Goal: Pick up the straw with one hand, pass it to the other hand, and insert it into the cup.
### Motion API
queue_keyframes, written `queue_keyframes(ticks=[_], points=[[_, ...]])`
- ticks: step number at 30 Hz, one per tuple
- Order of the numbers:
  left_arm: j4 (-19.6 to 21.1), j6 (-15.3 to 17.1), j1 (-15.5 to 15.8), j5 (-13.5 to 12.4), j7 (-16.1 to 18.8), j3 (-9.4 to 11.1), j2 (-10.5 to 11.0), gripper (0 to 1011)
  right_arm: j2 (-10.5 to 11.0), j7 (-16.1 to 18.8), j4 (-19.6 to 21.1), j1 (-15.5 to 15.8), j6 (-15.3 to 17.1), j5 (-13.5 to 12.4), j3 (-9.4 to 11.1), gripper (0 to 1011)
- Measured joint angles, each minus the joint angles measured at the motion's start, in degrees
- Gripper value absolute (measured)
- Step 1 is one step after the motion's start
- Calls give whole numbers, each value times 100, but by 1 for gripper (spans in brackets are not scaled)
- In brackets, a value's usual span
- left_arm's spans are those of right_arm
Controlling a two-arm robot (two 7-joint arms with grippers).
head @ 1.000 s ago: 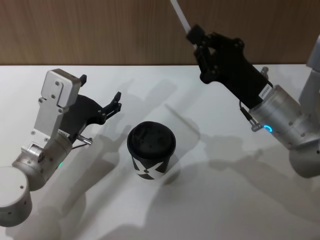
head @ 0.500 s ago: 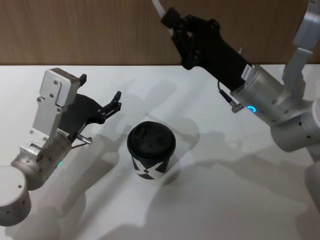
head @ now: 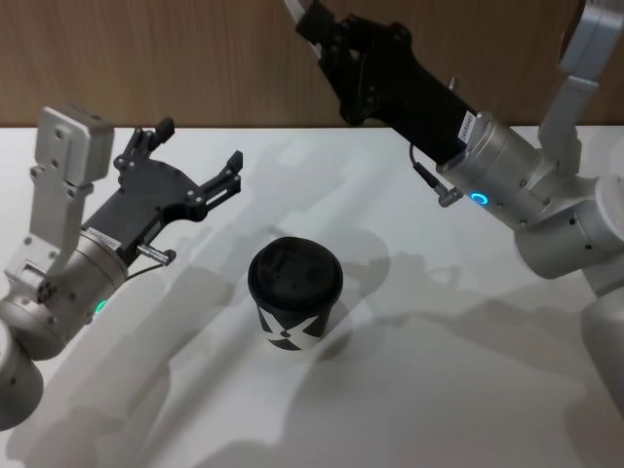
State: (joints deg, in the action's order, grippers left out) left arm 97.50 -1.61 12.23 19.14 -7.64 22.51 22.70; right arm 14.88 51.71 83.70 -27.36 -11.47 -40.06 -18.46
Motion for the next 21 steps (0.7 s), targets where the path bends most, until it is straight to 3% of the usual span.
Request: queue_keyframes(ticks=[21], points=[[356,-414,-109,692,-591,-455,-34,1000,-29,116,-107,-123,6,-76,-58,5]])
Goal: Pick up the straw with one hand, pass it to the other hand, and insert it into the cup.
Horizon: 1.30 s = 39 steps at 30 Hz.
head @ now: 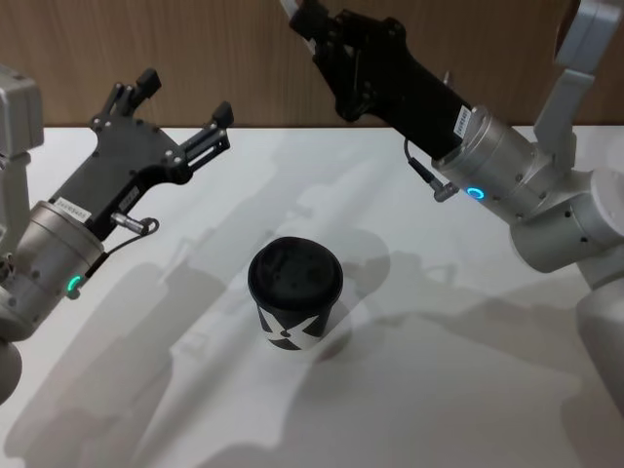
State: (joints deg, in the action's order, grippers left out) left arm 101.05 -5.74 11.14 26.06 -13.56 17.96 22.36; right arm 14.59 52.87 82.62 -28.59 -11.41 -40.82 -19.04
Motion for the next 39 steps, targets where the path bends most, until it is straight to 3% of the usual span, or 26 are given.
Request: queue_keyframes(ticks=[25,39], points=[[-212,-6,435,940,-886,-102,-263,1001,-6,24,-22,-23,-1,-13,-10,5],[-143,-48,399,1611,-1353,-315,-167,1000,-6,24,-23,-25,-1,-13,-10,5]])
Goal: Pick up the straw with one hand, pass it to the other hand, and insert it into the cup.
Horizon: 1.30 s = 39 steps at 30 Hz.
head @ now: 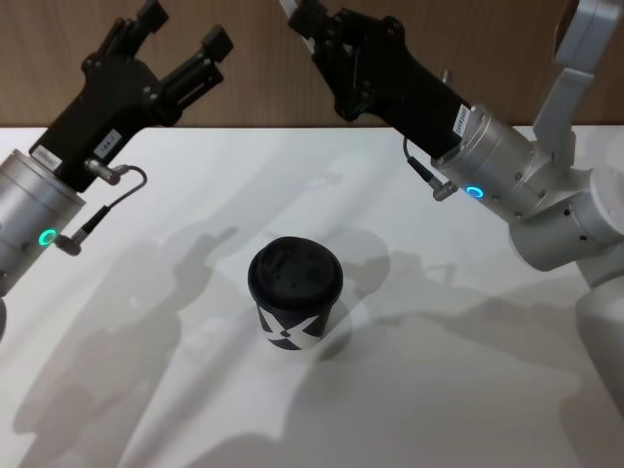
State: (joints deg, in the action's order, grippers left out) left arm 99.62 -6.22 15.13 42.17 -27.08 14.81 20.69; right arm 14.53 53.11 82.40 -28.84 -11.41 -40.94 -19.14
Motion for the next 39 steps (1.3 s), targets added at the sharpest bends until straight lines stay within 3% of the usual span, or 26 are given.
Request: queue_keyframes(ticks=[9,20,39], points=[[-36,50,6,429,-343,-80,98,1000,0,-1,0,0,0,0,0,5],[-360,210,207,1069,-914,-100,128,1000,0,-1,0,1,0,1,0,6],[-731,364,591,1638,-1508,49,56,1001,0,-1,0,1,0,1,0,5]])
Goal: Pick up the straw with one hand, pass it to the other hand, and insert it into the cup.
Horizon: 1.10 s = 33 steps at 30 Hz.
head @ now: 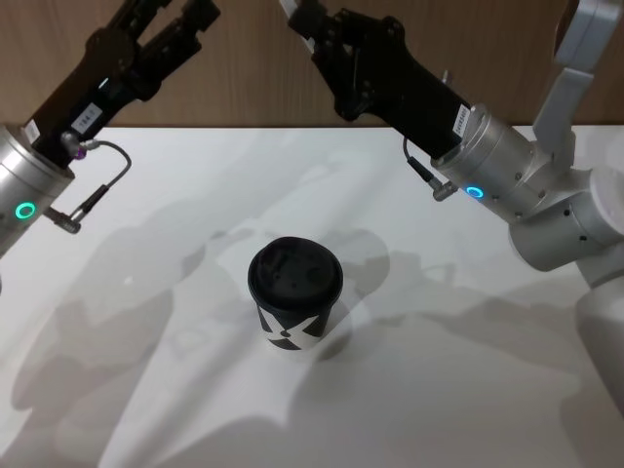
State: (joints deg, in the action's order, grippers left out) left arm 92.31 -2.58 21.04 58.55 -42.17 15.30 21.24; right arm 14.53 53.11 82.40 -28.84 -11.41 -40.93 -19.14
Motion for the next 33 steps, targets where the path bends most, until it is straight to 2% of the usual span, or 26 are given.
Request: queue_keyframes(ticks=[24,28,31,33], points=[[-101,88,413,221,-69,277,-152,1001,0,0,0,0,0,0,0,5],[-172,107,509,252,-67,309,-175,1000,0,0,0,0,0,0,0,5],[-322,138,662,288,-87,333,-206,1001,0,0,0,0,0,0,0,5],[-554,169,869,325,-153,357,-250,1000,0,0,0,0,0,0,0,5]])
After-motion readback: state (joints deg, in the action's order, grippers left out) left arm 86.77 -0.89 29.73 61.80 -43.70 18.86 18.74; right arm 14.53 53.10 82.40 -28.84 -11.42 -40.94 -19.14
